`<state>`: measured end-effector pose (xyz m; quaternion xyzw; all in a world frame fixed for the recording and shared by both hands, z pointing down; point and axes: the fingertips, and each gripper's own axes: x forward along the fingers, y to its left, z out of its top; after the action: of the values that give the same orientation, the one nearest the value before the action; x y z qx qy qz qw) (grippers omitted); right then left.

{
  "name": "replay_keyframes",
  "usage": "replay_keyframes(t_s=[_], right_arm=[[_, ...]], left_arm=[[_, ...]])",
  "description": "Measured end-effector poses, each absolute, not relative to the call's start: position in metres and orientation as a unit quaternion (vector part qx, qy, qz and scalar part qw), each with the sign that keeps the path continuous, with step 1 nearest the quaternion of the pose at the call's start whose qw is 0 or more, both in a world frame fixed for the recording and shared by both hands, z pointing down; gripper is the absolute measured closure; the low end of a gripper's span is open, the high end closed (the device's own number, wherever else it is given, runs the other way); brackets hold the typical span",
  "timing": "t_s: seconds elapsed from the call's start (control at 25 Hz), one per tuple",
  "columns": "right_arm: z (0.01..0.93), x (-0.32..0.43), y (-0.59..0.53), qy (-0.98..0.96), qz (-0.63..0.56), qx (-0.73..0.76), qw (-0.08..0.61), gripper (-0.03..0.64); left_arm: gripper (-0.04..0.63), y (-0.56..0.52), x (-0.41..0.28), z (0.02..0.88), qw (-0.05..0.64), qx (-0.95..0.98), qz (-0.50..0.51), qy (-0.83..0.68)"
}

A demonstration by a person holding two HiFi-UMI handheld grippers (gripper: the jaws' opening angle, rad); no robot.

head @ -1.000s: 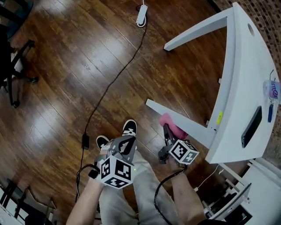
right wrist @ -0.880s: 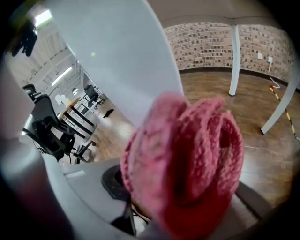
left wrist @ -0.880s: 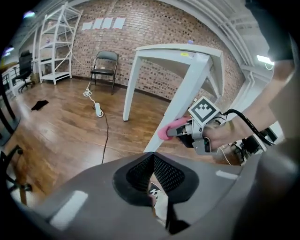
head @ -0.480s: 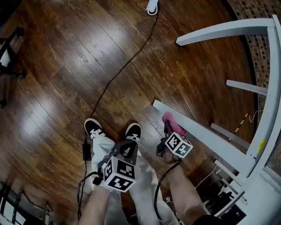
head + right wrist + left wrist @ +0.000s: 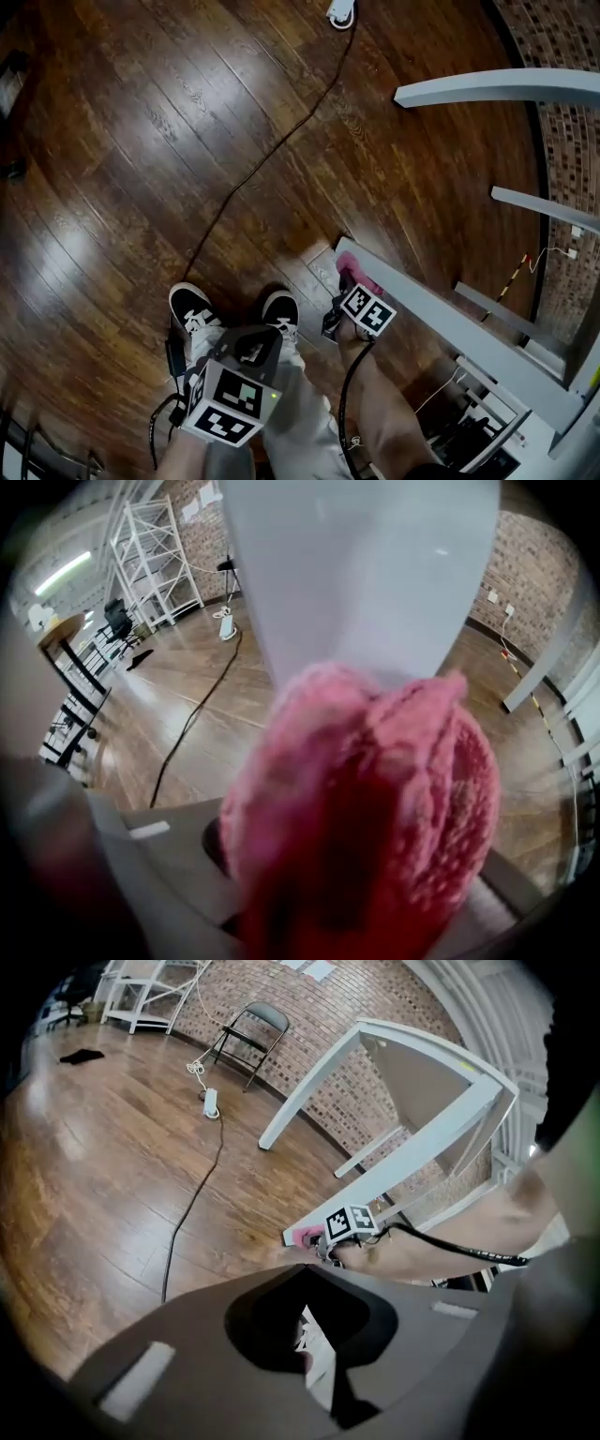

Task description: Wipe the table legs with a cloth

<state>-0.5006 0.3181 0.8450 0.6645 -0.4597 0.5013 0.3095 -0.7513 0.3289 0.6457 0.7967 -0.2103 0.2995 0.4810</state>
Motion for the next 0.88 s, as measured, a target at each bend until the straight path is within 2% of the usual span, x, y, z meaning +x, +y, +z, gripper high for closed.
replay_keyframes(t_s=[0.24, 0.44, 0.64, 0.88], right_arm=[[0.902, -0.503, 0.317, -0.373, 0.518, 0.727, 0.251, 0.548], [0.919, -0.504, 0.314, -0.299, 0.531, 0.772, 0.180, 0.551], [0.867, -0.513, 0.297, -0.281, 0.542, 0.777, 0.149, 0.558], [0.758, -0.517, 0.287, -0.288, 0.535, 0.786, 0.117, 0.561]], left_arm=[[0.594, 0.280, -0.785, 0.650, 0.450, 0.814, 0.313, -0.193], [0.594, 0.247, -0.814, 0.655, 0.395, 0.823, 0.362, -0.188], [0.594, 0.238, -0.824, 0.641, 0.433, 0.798, 0.350, -0.229], [0.594, 0.259, -0.798, 0.568, 0.447, 0.803, 0.350, -0.178]])
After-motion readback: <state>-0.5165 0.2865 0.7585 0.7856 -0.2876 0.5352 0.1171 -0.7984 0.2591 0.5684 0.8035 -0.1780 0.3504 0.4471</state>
